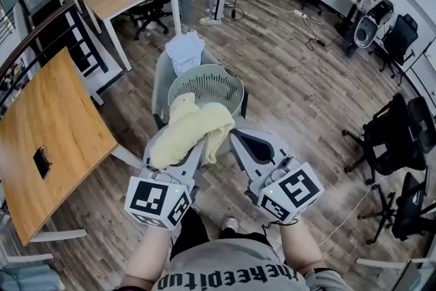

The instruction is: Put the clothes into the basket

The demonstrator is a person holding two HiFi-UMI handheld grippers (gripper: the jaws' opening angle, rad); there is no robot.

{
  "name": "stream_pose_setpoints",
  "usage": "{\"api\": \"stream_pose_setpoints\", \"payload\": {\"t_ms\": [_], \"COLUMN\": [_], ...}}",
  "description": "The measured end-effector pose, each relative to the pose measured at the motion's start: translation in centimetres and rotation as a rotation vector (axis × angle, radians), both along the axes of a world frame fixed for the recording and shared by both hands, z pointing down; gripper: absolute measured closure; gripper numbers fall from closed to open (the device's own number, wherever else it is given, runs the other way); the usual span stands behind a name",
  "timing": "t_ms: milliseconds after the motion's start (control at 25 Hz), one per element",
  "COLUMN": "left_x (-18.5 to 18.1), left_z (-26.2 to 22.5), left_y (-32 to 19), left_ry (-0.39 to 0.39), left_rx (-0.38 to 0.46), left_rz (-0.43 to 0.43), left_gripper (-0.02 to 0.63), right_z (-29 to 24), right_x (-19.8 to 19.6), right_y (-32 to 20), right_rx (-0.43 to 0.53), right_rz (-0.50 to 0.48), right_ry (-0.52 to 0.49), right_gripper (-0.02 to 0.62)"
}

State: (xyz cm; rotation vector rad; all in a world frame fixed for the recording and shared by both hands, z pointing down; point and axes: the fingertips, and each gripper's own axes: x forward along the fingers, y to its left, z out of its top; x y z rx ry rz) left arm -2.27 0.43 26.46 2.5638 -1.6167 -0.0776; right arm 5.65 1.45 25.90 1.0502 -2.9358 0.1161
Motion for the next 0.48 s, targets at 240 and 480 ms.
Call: {"api": "stream_pose_setpoints", "payload": {"t_ms": [240,480], "left_x": [-1.9,-3.6], "left_z": [0.1,0.5], "left_y": [-2.9,-5.5], "left_ry": [0.008,0.007], "left_rx": [-0.009,-0.019], "left_rz": [0.055,0.105], "left_gripper": [0.383,0.383], "right_z": [0.2,0.5], "right_x": [-1.9,-3.8], "right_y": [-2.5,-4.8], "right_rx": [-0.010,-0.019], "right_rz": [0.059,0.106], "right_ry": [0.006,0.015], "right_gripper": [0.588,0.588]}}
